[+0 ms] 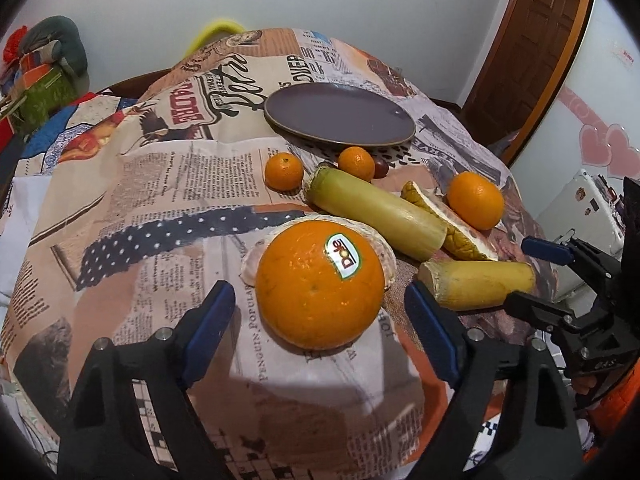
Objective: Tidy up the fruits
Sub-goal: 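Grasp the large Dole orange with the left gripper while the right grasps the yellow stalk, then carry the orange and yellow stalk onto the grey plate with both grippers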
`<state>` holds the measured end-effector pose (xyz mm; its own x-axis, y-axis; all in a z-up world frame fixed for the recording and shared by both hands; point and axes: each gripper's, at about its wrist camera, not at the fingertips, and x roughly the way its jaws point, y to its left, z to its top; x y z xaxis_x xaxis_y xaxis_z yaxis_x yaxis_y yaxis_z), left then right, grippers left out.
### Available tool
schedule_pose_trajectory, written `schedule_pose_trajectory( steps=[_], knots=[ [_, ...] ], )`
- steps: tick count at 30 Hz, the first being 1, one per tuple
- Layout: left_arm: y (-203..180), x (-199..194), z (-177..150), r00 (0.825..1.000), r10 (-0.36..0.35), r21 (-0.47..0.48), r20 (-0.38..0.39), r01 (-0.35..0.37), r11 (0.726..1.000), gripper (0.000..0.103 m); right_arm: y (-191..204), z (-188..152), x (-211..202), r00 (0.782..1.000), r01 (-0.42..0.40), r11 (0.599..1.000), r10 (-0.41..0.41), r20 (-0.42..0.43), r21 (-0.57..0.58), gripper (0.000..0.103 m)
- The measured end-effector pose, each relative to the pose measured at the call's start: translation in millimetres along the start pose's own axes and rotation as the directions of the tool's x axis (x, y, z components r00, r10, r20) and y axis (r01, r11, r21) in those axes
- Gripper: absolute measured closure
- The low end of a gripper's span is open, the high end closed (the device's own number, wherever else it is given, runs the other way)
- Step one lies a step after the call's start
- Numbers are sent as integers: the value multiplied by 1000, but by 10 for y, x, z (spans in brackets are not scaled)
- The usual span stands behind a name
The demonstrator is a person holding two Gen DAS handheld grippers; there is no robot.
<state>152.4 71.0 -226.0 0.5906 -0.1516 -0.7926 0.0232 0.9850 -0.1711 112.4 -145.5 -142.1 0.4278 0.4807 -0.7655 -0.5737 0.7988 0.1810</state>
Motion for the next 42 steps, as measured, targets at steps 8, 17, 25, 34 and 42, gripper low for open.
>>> schedule_pose_trajectory(
  steps=[8, 17, 25, 34, 42],
  knots=[
    [26, 88, 0, 1000, -6, -17, -25, 5, 1000, 35, -1, -43, 65, 999, -32, 999, 32, -36, -4, 40],
    [13, -58, -92, 1000, 7, -18, -29, -8, 1000, 36, 87, -107, 4, 996, -72, 997, 70, -59, -30, 59],
    [68, -273, -294, 999, 31, -2, -41, -31, 1000, 36, 282, -30, 68, 988, -136, 987, 128, -90, -89, 61],
    [118, -223, -314, 999, 23, -26, -34, -24, 999, 35, 381, 153, 418, 979, -166, 979, 149, -136, -121, 61],
    [91, -250, -262, 999, 33, -20, -21, -33, 999, 36, 371, 135, 395, 978, -181, 979, 169, -123, -89, 67]
  ],
)
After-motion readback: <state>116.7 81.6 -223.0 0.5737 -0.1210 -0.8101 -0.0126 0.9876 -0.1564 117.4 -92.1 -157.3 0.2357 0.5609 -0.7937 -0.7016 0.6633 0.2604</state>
